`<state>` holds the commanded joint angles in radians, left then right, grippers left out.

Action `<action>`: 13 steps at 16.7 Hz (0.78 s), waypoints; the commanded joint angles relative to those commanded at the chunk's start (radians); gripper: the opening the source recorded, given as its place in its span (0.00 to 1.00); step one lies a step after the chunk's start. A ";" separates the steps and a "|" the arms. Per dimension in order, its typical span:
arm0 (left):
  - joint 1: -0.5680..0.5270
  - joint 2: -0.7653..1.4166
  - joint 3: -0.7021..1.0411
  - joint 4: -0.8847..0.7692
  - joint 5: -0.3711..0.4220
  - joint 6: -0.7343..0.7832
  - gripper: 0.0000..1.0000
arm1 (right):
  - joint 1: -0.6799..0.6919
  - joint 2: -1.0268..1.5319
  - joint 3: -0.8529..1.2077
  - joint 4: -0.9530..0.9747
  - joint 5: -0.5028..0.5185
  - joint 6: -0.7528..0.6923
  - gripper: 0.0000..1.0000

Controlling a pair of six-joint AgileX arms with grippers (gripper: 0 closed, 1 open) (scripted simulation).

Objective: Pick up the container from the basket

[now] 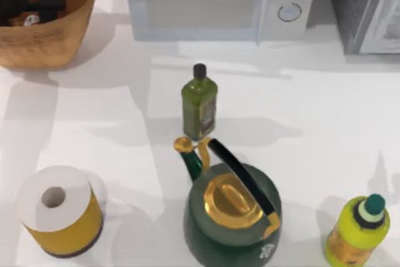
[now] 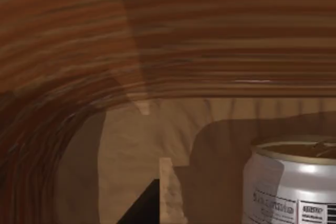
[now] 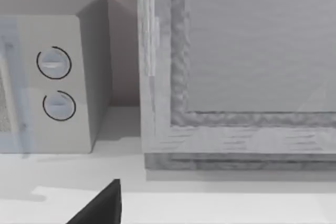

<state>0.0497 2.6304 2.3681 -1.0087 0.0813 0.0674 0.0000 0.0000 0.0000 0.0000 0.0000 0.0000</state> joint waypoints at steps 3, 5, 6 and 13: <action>0.000 0.000 0.000 0.000 0.000 0.000 0.32 | 0.000 0.000 0.000 0.000 0.000 0.000 1.00; 0.000 0.000 0.000 0.000 0.000 0.000 0.17 | 0.000 0.000 0.000 0.000 0.000 0.000 1.00; 0.000 0.000 0.000 0.000 0.000 0.000 0.10 | 0.000 0.000 0.000 0.000 0.000 0.000 1.00; 0.000 0.000 0.000 0.000 0.000 0.000 0.00 | 0.000 0.000 0.000 0.000 0.000 0.000 1.00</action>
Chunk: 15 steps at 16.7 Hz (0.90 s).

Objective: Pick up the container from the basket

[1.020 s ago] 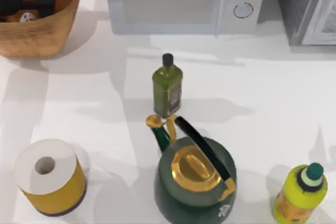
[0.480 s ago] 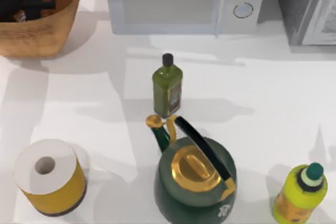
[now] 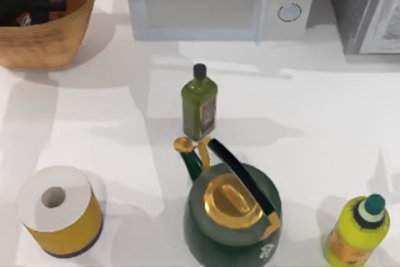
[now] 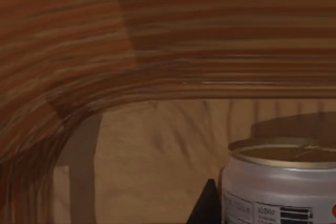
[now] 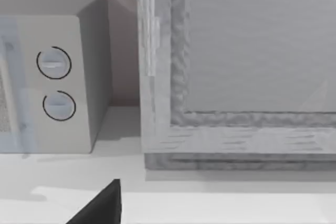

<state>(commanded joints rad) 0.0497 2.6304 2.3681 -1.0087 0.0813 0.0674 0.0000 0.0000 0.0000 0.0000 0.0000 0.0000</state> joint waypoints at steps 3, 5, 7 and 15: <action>0.004 -0.028 0.013 -0.001 -0.005 0.005 0.00 | 0.000 0.000 0.000 0.000 0.000 0.000 1.00; 0.004 -0.035 0.003 0.000 -0.005 0.004 0.00 | 0.000 0.000 0.000 0.000 0.000 0.000 1.00; 0.002 -0.080 -0.047 0.013 -0.004 0.002 0.00 | 0.000 0.000 0.000 0.000 0.000 0.000 1.00; -0.010 -0.657 -0.575 0.229 -0.018 -0.014 0.00 | 0.000 0.000 0.000 0.000 0.000 0.000 1.00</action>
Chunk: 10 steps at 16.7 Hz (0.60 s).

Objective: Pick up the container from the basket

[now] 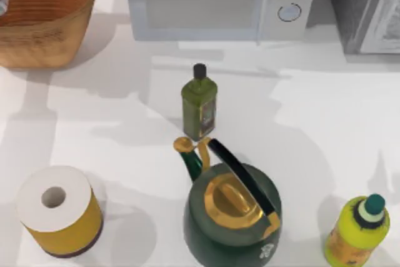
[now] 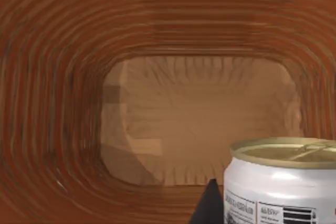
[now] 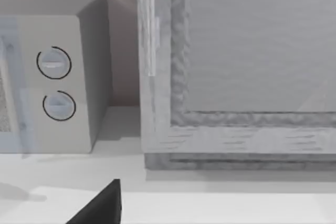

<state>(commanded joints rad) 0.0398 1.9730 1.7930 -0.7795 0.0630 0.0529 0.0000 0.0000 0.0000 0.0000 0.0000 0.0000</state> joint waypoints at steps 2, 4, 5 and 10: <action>-0.004 -0.220 -0.187 0.083 -0.007 -0.006 0.00 | 0.000 0.000 0.000 0.000 0.000 0.000 1.00; -0.009 -0.455 -0.390 0.172 -0.015 -0.011 0.00 | 0.000 0.000 0.000 0.000 0.000 0.000 1.00; -0.011 -0.575 -0.495 0.218 -0.019 -0.014 0.00 | 0.000 0.000 0.000 0.000 0.000 0.000 1.00; -0.022 -1.172 -1.033 0.448 -0.039 -0.028 0.00 | 0.000 0.000 0.000 0.000 0.000 0.000 1.00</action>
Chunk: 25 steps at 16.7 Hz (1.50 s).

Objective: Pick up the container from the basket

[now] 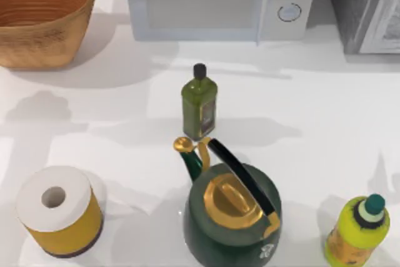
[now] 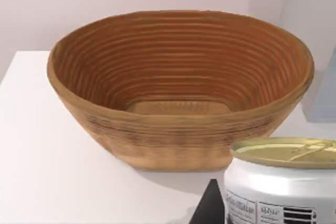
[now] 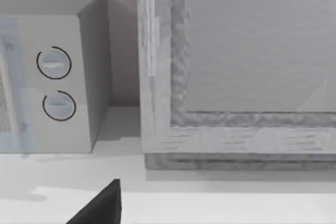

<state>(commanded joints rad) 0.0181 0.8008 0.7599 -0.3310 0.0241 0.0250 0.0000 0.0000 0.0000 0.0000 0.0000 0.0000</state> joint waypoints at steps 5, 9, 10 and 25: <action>-0.010 -0.493 -0.462 0.200 -0.016 -0.014 0.00 | 0.000 0.000 0.000 0.000 0.000 0.000 1.00; -0.017 -0.730 -0.690 0.301 -0.023 -0.022 0.00 | 0.000 0.000 0.000 0.000 0.000 0.000 1.00; -0.017 -0.764 -0.724 0.316 -0.023 -0.023 0.00 | 0.000 0.000 0.000 0.000 0.000 0.000 1.00; -0.024 -0.523 -0.649 0.453 0.159 0.002 0.00 | 0.000 0.000 0.000 0.000 0.000 0.000 1.00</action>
<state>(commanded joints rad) -0.0060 0.2778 0.1108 0.1220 0.1830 0.0269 0.0000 0.0000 0.0000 0.0000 0.0000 0.0000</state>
